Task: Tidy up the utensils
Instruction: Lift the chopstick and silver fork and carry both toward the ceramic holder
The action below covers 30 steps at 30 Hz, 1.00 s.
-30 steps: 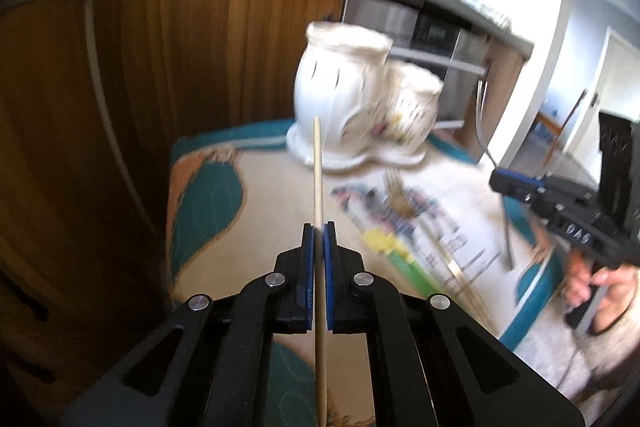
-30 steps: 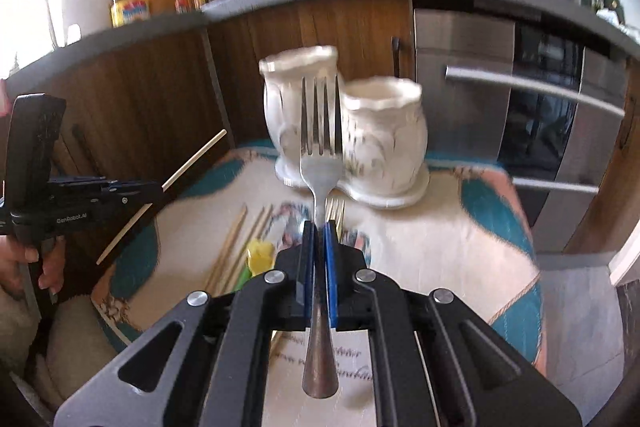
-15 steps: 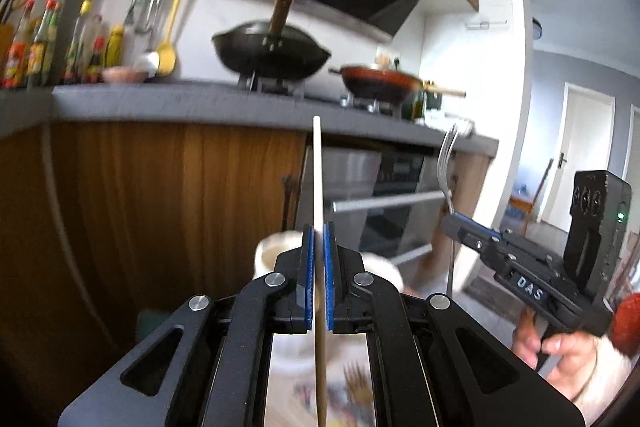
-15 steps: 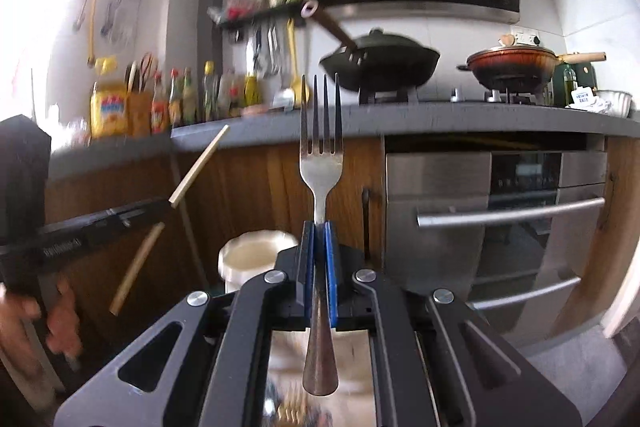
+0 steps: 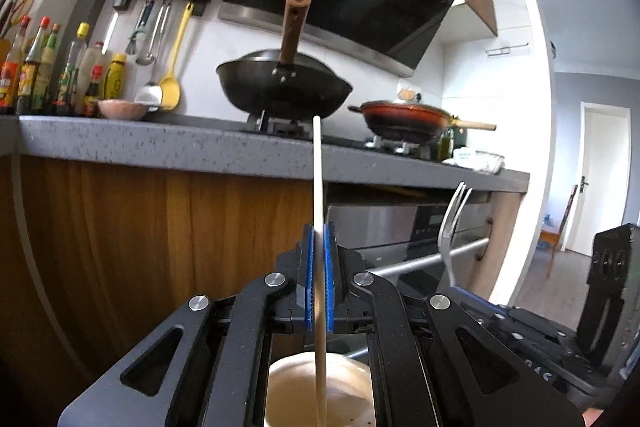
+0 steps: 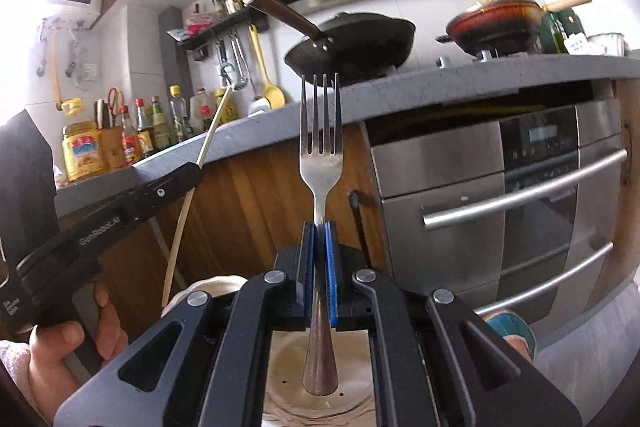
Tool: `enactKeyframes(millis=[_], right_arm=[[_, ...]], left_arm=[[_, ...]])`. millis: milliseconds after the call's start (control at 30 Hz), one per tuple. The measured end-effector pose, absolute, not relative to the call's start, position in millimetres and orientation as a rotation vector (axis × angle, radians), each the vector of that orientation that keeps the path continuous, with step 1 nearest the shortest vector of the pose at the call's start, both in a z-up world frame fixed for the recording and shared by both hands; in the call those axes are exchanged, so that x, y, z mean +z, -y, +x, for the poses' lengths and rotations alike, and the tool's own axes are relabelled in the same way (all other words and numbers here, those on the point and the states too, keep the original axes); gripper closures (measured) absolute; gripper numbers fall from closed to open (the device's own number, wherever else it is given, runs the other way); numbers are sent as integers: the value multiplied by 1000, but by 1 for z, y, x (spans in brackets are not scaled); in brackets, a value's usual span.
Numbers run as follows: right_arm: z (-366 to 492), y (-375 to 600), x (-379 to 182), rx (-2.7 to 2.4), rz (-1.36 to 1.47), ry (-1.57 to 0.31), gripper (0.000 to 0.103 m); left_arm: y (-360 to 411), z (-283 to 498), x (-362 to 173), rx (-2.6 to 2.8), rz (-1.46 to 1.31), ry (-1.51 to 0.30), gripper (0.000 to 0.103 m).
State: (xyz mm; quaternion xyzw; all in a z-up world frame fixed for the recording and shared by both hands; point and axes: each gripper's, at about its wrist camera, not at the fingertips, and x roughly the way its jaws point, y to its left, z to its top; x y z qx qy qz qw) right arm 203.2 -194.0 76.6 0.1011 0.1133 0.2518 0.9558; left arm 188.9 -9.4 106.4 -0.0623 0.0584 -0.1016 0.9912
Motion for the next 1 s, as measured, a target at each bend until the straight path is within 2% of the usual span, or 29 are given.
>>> enactKeyframes(millis=[567,1000], right_arm=[[188,194,47,508,143,-336,98],[182,190,36,477,108,-380,97]], left_arm=[[0,146,70,-214,-132,-247,98],[8,152,58,-184,-83,-385,98]])
